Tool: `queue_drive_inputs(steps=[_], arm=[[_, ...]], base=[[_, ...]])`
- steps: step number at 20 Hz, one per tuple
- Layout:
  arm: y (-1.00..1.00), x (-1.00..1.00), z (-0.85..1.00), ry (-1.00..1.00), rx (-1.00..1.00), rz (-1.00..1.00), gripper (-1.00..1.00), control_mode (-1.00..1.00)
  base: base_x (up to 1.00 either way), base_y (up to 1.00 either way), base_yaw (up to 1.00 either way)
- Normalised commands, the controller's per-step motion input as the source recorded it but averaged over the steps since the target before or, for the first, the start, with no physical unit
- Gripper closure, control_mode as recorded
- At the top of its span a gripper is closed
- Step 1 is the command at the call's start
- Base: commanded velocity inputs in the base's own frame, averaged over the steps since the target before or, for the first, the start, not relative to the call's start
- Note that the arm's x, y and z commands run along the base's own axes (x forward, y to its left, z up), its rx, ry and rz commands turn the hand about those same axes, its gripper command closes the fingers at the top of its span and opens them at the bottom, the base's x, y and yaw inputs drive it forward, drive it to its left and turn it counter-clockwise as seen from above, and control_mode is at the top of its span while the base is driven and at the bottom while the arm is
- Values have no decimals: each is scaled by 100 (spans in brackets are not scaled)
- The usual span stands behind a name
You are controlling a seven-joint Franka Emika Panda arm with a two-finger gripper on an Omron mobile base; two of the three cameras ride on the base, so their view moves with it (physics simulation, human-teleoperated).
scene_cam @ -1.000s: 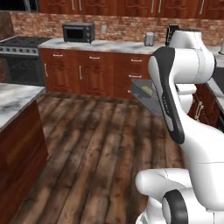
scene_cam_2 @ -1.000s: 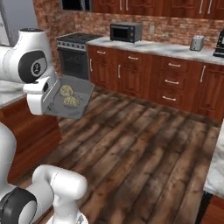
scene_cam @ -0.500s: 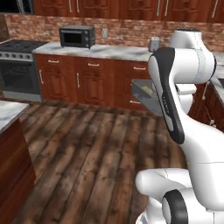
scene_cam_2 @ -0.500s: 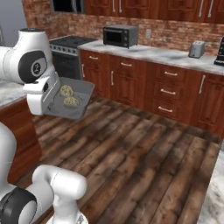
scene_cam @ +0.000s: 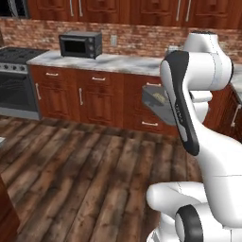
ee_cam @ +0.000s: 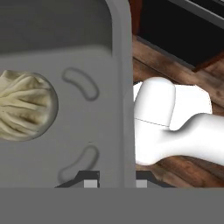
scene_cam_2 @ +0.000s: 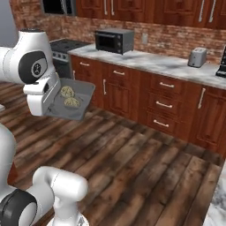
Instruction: Place two dumplings into each of the tupperware containers and then place the containers in the fridge.
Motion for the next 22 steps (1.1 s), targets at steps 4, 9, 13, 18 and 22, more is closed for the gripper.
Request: queue_drive_inputs(steps=[4, 9, 13, 18, 22], arm=[[0, 0, 0, 0, 0, 0, 100, 100], [0, 0, 0, 0, 0, 0, 100, 100], [0, 0, 0, 0, 0, 0, 100, 100], [0, 0, 0, 0, 0, 0, 100, 100], [0, 0, 0, 0, 0, 0, 100, 100]], base=[[100, -50, 10], [100, -58, 19], [100, -32, 39], [100, -14, 50], [100, -17, 50]])
